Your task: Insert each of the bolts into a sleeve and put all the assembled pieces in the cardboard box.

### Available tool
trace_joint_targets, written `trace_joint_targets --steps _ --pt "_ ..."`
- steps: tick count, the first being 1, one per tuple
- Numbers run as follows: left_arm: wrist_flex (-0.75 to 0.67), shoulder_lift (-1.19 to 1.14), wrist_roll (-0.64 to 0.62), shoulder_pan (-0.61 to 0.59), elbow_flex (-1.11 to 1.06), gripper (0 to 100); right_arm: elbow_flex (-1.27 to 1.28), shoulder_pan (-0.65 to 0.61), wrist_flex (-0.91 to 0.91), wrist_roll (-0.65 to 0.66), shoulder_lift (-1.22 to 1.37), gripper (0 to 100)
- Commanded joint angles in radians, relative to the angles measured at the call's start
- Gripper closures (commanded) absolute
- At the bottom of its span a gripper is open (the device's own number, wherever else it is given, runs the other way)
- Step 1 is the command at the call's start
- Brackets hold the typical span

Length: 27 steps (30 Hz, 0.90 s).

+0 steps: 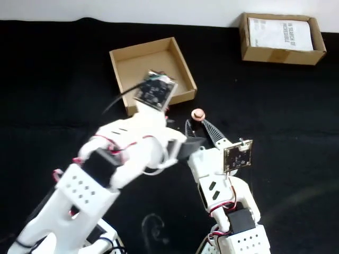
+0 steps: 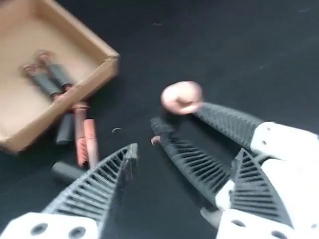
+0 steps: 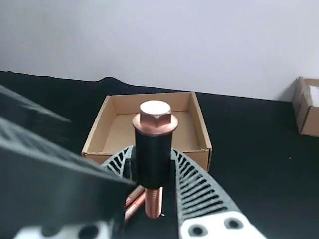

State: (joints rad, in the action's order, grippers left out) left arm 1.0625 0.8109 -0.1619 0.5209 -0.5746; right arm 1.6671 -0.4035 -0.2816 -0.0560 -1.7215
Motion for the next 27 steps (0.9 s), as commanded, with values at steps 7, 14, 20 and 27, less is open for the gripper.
trace_joint_targets --steps 7,14,20,27 --pt "0.008 0.325 0.006 -0.254 0.021 96 -0.197 0.094 -0.105 0.028 0.012 99.2" --pt "0.008 0.544 0.006 -0.380 -0.193 98 -0.506 0.097 -0.111 0.028 0.338 99.2" --pt "0.005 0.777 0.006 -0.507 -0.478 99 -0.825 0.099 -0.111 0.028 0.728 99.2" --pt "-0.209 1.020 0.000 -0.645 -0.878 99 -1.179 0.097 -0.111 0.023 1.102 99.2"
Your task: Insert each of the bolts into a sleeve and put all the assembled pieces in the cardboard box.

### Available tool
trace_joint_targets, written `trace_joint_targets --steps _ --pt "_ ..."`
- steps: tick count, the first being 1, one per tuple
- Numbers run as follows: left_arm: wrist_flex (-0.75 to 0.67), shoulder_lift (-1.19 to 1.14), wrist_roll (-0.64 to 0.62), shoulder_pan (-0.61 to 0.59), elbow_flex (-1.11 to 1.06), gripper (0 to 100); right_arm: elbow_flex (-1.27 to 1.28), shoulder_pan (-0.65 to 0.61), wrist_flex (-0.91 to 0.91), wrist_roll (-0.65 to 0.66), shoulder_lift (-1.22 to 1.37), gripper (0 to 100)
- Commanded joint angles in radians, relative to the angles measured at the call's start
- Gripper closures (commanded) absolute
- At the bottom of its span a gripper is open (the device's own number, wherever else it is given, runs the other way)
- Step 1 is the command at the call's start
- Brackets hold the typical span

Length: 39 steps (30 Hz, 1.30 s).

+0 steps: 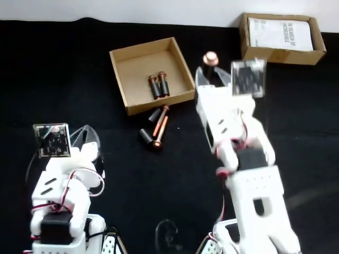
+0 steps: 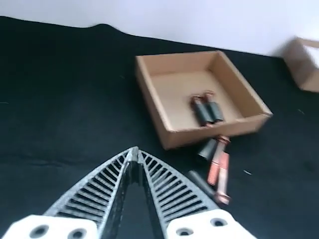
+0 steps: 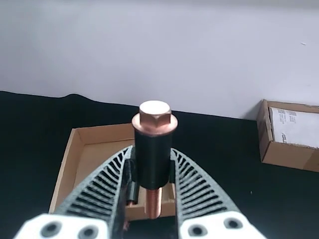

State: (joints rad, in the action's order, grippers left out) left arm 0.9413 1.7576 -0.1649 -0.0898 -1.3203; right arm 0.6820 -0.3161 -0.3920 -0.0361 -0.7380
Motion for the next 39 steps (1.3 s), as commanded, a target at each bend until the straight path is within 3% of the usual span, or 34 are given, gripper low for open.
trace_joint_targets --steps 1,8,13,16,19,28,36,39 --pt "-0.120 0.068 0.003 -0.035 -0.174 99 -0.240 0.008 -0.002 0.003 0.163 99.2" --pt "-0.301 0.051 0.003 -0.041 -0.374 99 -0.615 0.007 -0.002 0.003 0.556 99.2" --pt "-0.298 0.044 0.003 -0.041 -0.375 99 -0.898 0.007 -0.004 0.003 0.852 99.2" --pt "-0.222 0.042 0.003 -0.041 -0.375 99 -1.070 0.005 -0.016 0.008 1.023 99.2" --pt "-0.133 0.042 0.003 -0.035 -0.375 99 -1.273 -0.008 -0.151 0.008 1.181 99.2" --pt "-0.133 0.042 0.006 -0.035 -0.375 99 -1.810 -0.051 -0.561 0.005 1.577 99.2" --pt "-0.133 0.042 0.008 -0.035 -0.375 99 -1.890 -0.101 -0.963 0.011 1.753 99.2" --pt "-0.132 0.042 0.008 -0.035 -0.375 99 -1.891 -0.081 -1.024 0.011 1.771 99.2"
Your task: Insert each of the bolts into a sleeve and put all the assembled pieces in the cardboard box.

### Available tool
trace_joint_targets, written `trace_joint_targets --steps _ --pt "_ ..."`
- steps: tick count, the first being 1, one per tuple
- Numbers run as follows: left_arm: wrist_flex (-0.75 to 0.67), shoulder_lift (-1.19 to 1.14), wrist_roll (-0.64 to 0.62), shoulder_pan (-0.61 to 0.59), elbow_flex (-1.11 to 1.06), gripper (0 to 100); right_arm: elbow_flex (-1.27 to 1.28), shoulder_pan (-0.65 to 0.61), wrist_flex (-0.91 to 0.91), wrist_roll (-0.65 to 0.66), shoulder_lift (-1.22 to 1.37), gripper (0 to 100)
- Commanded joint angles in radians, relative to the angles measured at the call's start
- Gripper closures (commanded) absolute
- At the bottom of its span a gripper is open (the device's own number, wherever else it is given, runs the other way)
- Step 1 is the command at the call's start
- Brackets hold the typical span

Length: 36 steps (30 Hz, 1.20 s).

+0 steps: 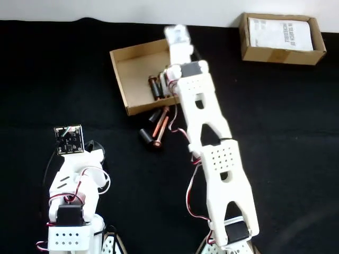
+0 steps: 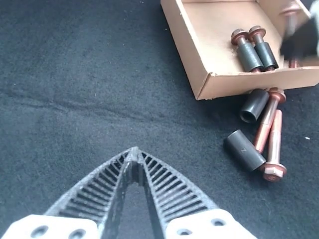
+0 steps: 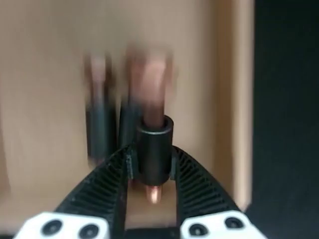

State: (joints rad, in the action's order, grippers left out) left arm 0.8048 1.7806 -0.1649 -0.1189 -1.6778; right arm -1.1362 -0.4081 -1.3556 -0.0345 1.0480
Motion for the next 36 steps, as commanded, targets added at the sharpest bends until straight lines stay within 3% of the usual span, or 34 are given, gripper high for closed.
trace_joint_targets --steps 1,3,11,13,19,26,30,36 --pt "0.005 0.019 0.008 -0.005 -0.018 99 -0.074 0.022 -0.058 0.009 -0.015 99.2" --pt "0.005 0.019 0.008 -0.005 -0.018 99 -0.074 0.033 -0.039 0.023 -0.016 99.2" --pt "0.005 0.019 0.008 -0.005 -0.018 99 -0.130 -0.008 -0.137 0.282 -0.036 98.5" --pt "0.005 0.019 0.008 -0.005 -0.018 99 -0.165 -0.015 -0.182 0.307 -0.044 93.0" --pt "0.006 0.019 0.008 -0.007 -0.018 99 -0.337 -0.015 -0.366 0.474 -0.042 64.5" --pt "0.005 0.019 0.008 -0.008 -0.018 99 -0.518 0.007 -0.412 0.514 -0.110 63.9" --pt "0.003 0.019 0.008 -0.010 -0.018 99 -0.338 -0.041 -0.412 0.514 -0.263 67.5" --pt "0.003 0.019 0.008 -0.012 -0.018 99 0.170 -0.151 -0.410 0.514 -0.584 69.6"
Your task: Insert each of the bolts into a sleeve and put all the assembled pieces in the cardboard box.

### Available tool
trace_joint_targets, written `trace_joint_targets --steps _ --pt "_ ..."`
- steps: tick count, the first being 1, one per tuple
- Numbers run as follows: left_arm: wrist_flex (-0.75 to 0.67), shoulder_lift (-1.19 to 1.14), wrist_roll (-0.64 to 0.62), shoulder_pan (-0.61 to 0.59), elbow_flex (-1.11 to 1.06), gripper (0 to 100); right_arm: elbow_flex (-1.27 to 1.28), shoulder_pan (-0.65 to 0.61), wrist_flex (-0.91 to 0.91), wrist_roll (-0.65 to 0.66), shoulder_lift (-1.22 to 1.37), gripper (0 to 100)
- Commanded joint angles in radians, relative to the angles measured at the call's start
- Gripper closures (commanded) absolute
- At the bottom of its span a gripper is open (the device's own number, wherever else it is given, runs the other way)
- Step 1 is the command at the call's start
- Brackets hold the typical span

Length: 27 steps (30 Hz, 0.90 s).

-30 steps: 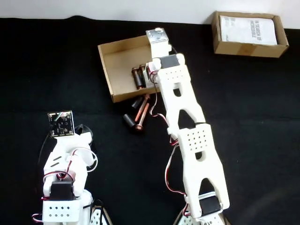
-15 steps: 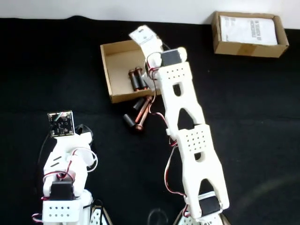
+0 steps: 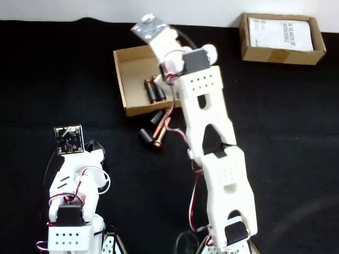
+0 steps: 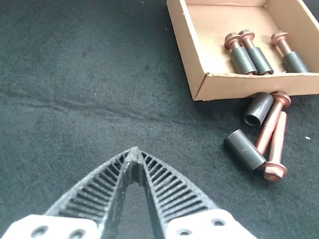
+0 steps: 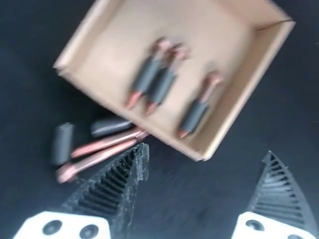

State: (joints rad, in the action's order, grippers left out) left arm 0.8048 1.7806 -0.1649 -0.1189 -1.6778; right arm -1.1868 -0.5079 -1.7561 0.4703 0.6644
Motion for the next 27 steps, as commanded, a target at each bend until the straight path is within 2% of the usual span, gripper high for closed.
trace_joint_targets --steps 1,5,9,19,27 --pt "0.003 0.019 0.008 -0.012 -0.018 99 0.295 -0.070 -0.008 0.009 -0.242 69.6" --pt "0.003 0.019 0.008 -0.012 -0.018 99 0.519 -0.122 -0.007 0.009 -0.335 69.6" --pt "0.003 0.019 0.008 -0.012 -0.018 99 0.634 -0.140 0.030 0.009 -0.315 69.6" --pt "0.006 0.022 0.008 -0.012 -0.018 99 0.645 -0.191 0.226 0.008 -0.148 69.7" --pt "0.006 0.025 0.009 -0.013 -0.018 99 0.645 -0.248 0.311 0.008 -0.030 69.8"
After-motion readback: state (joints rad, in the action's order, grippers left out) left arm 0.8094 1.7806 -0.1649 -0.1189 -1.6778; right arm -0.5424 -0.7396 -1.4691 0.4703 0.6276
